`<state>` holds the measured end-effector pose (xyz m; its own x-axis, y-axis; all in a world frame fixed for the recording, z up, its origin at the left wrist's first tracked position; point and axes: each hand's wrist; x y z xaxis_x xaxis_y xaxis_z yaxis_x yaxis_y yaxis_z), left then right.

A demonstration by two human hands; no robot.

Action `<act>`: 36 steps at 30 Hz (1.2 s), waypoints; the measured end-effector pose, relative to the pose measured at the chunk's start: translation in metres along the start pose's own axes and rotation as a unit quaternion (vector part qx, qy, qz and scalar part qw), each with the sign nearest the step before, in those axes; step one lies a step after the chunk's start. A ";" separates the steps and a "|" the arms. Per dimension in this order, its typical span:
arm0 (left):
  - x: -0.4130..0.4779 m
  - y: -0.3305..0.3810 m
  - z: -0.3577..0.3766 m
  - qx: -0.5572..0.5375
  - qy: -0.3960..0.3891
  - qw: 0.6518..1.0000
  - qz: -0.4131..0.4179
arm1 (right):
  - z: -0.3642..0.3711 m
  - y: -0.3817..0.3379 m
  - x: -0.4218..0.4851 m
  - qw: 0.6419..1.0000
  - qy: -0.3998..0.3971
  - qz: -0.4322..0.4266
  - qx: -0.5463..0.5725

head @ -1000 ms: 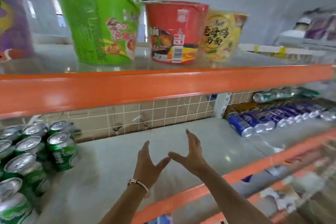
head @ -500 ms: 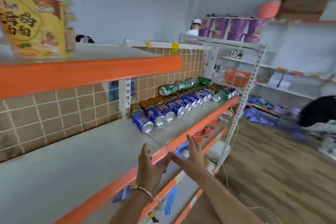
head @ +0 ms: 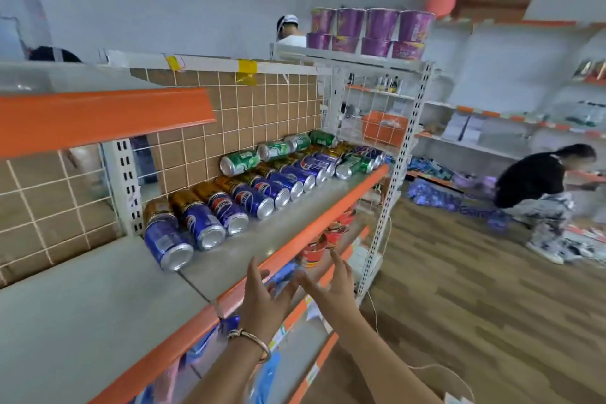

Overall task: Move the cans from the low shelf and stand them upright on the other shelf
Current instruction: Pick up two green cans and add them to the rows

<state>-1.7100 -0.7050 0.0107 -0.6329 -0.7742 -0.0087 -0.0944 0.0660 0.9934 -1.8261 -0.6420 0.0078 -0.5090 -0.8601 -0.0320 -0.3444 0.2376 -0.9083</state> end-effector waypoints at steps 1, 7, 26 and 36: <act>0.015 0.001 0.004 -0.006 -0.007 1.000 0.004 | -0.004 0.002 0.013 1.000 0.008 0.002 0.005; 0.109 0.014 0.030 -0.036 -0.034 0.999 -0.002 | -0.046 0.003 0.095 0.999 0.019 0.007 0.033; 0.325 0.031 0.117 0.132 -0.121 0.983 -0.030 | -0.154 0.059 0.286 0.991 0.007 0.089 -0.104; 0.481 0.069 0.188 0.241 -0.080 0.967 0.035 | -0.273 0.075 0.450 0.982 -0.016 0.102 -0.161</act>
<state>-2.1650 -0.9547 0.0540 -0.7580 -0.6523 0.0007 -0.3694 0.4300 0.8238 -2.2966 -0.8879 0.0389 -0.5700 -0.7926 -0.2165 -0.4728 0.5319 -0.7025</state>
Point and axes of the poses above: each hand's wrist, its own x-axis towards the middle knuckle, its own z-axis out of the palm, y = z × x, and after that the axes turned 14 degrees about -y, right-handed
